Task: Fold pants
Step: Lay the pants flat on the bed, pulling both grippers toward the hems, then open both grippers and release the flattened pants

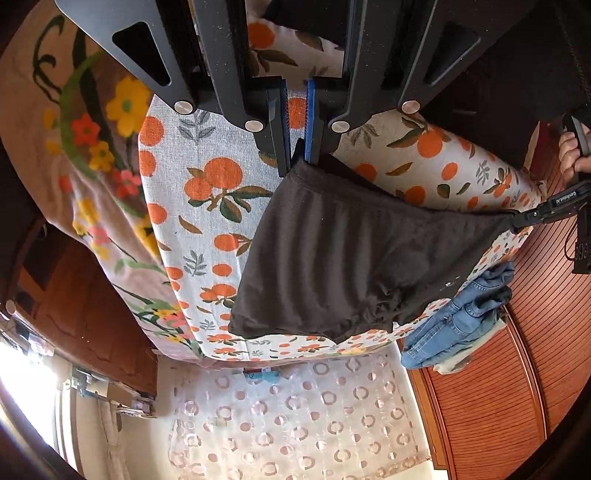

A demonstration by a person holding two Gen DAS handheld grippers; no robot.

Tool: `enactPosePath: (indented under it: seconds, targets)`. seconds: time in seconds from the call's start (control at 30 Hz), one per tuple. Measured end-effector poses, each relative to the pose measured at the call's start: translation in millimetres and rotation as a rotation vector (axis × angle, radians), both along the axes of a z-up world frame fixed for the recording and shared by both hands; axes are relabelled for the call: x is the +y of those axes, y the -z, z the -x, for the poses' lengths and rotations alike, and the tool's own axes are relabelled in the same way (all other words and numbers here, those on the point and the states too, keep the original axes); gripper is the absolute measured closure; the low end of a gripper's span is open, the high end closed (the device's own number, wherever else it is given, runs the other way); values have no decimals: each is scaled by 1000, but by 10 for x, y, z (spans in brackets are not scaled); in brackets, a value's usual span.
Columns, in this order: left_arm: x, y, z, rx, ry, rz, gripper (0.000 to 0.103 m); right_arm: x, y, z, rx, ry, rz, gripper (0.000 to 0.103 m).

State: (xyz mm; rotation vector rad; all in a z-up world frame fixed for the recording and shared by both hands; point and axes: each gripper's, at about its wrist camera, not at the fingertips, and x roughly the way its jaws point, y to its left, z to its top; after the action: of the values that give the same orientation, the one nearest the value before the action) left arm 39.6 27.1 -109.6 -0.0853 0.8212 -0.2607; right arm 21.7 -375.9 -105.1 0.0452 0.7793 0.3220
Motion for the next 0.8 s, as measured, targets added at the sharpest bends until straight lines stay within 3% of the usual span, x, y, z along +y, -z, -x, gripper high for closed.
enactPosePath:
  seconds: [0.2, 0.37, 0.53, 0.6, 0.67, 0.73, 0.8]
  targets:
    - [31, -99, 43, -17, -8, -2, 91, 1, -154, 111, -34, -9, 4, 94]
    - [87, -187, 66, -33, -34, -17, 82, 2, -272, 187, -59, -5, 24, 91]
    - [148, -230, 34, -47, -64, -33, 57, -8, -276, 165, -73, 12, 25, 85]
    - [171, -240, 13, -51, -69, -36, 55, 14, -259, 109, -74, 18, 23, 83]
    - [188, -248, -27, -55, -73, -47, 47, 41, -235, 33, -78, 13, 13, 78]
    - [207, -258, -82, -68, -76, -47, 33, 86, -204, -70, -87, 0, 10, 74]
    - [226, -265, -163, -79, -76, -43, 27, 135, -163, -199, -90, -11, 11, 67]
